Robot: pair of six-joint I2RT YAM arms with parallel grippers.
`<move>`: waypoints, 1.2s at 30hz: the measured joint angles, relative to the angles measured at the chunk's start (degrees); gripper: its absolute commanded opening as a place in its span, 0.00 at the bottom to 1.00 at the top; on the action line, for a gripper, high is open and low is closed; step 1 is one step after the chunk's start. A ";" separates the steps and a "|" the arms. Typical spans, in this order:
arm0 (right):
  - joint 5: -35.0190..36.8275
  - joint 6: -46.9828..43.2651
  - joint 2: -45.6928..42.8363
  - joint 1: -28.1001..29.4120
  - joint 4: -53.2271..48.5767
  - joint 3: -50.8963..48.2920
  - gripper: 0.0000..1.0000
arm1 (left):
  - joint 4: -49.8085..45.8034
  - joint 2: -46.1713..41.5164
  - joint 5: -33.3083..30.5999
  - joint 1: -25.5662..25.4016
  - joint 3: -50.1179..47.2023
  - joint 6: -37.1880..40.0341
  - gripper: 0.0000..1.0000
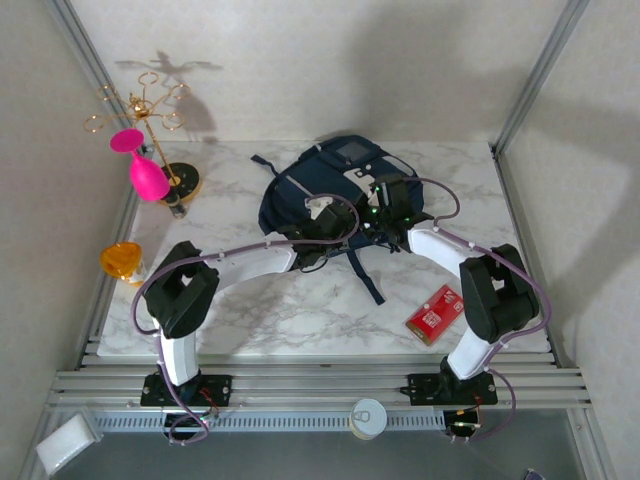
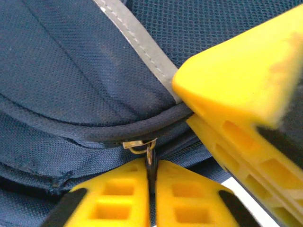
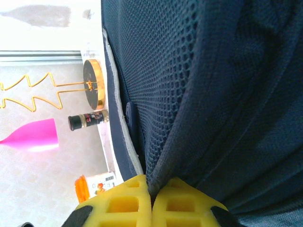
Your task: Pack books, pencil case, and school supplies into a backpack
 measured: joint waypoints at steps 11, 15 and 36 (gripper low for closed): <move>-0.44 -4.26 -2.71 -0.98 -3.10 -0.07 0.00 | 1.53 -6.51 1.01 0.61 -6.34 3.41 0.00; -2.89 -8.66 -4.04 -3.13 -6.91 -0.07 0.00 | 1.46 -9.66 1.88 0.94 -9.68 6.10 0.00; -8.26 -26.69 0.70 -7.21 -19.39 10.21 0.00 | -4.96 -18.84 3.34 -3.17 -18.64 8.24 0.20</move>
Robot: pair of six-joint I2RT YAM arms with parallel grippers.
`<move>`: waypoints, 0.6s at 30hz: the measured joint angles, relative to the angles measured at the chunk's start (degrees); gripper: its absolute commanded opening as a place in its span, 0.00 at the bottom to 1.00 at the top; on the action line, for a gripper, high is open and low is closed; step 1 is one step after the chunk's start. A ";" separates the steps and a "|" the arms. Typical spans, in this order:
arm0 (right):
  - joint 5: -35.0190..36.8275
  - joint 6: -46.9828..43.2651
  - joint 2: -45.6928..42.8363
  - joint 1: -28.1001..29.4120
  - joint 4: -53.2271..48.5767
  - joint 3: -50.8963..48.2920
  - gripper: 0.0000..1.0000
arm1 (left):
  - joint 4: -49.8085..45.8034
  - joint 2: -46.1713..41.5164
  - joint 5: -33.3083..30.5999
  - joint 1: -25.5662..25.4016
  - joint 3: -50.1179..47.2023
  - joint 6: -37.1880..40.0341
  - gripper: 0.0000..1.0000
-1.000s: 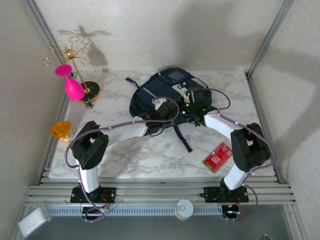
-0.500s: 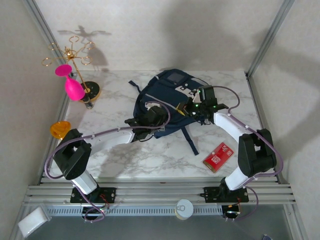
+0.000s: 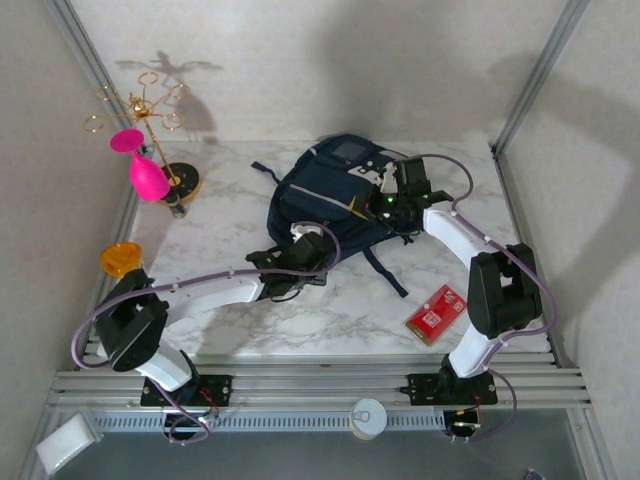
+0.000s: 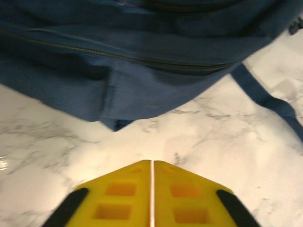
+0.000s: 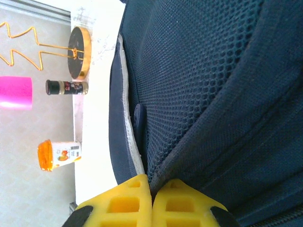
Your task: Pack books, pencil case, and school supplies into a backpack
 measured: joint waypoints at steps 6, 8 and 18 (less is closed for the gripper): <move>-0.28 -1.66 0.00 -0.02 -0.13 0.00 0.00 | 2.91 -1.70 1.70 6.23 -0.52 10.51 0.38; -0.31 -1.90 0.00 -0.02 -0.13 0.00 0.00 | 4.68 -1.42 2.23 6.75 -0.48 15.30 0.41; -0.52 -2.14 0.00 -0.13 -0.17 0.00 0.00 | 12.55 0.22 10.29 13.60 0.68 31.56 0.50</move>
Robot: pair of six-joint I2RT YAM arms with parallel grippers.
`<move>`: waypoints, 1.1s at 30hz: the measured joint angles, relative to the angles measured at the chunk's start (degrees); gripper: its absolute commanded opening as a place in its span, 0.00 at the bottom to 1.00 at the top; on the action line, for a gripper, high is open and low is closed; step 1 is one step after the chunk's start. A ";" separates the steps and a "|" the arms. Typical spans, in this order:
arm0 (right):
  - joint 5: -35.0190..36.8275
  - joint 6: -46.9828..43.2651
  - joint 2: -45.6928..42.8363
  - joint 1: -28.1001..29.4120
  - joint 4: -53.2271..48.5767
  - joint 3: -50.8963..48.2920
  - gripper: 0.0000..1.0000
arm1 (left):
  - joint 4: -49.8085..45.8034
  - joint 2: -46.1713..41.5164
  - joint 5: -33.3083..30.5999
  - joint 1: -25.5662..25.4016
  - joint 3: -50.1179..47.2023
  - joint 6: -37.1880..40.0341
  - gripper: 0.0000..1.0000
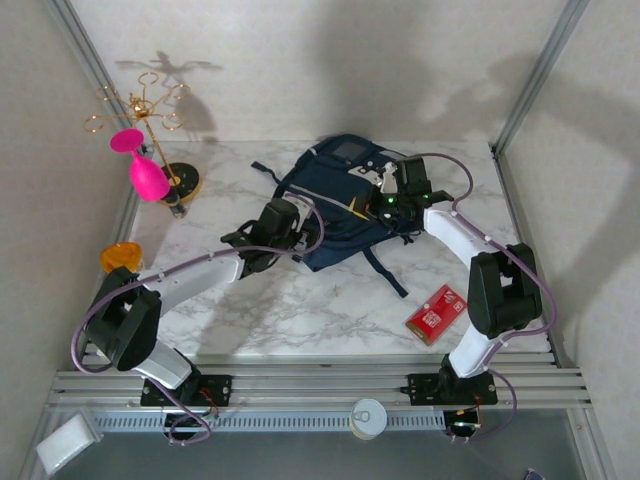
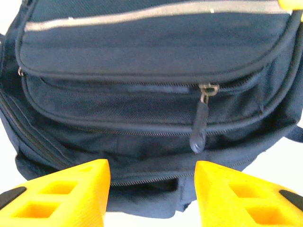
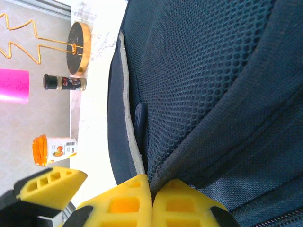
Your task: Pack books, pencil case, and school supplies into a backpack
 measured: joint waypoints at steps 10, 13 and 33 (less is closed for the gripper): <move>-0.39 0.09 0.02 -0.07 -0.26 0.76 0.00 | 1.11 8.31 10.36 1.29 5.81 4.46 0.48; -0.37 0.09 0.02 -0.07 -0.33 0.87 0.00 | 0.26 10.88 12.04 1.40 7.37 4.68 0.44; -0.90 -0.24 2.32 2.69 -0.04 2.56 0.00 | 1.81 9.27 10.75 2.36 3.67 1.70 0.00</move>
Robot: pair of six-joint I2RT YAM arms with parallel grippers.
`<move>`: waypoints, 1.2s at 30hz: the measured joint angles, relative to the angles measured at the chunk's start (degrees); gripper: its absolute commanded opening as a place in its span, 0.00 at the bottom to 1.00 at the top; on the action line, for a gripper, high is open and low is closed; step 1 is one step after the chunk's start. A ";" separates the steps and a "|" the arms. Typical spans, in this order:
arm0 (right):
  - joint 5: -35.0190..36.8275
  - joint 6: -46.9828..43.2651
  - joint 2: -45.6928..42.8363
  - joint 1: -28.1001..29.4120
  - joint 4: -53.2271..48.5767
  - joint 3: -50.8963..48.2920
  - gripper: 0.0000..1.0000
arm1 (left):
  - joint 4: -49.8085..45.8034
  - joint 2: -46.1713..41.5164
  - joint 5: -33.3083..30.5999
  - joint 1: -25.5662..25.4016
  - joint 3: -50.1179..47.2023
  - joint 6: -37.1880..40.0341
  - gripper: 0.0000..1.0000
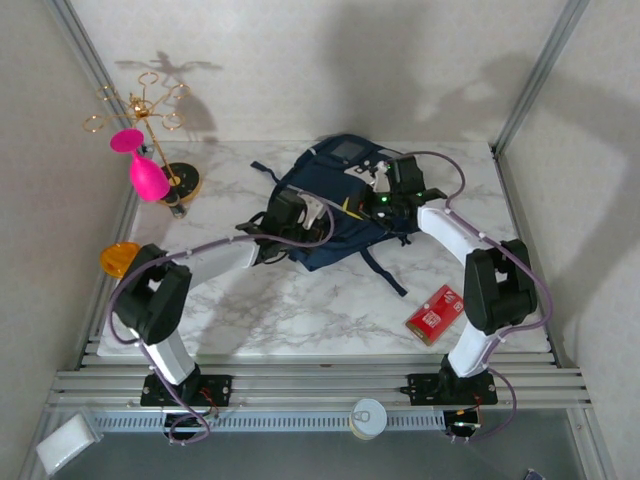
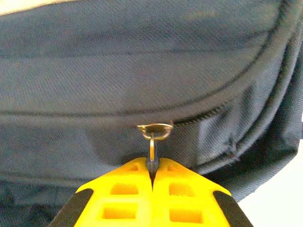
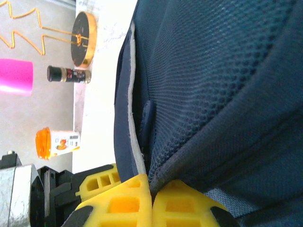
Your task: Pack books, pencil case, and school supplies into a backpack
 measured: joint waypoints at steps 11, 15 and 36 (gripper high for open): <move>-3.50 -10.29 1.09 1.90 -13.25 5.60 0.00 | 1.79 -12.26 -8.59 -8.11 -11.58 -10.54 0.00; -4.20 -10.58 1.09 -3.15 -17.05 6.21 0.14 | 1.68 -8.83 -12.59 -14.16 -6.43 -15.32 0.00; 3.19 12.55 -8.81 1.05 10.01 -14.21 0.28 | 0.50 -1.42 -15.80 -16.63 1.18 -22.05 0.00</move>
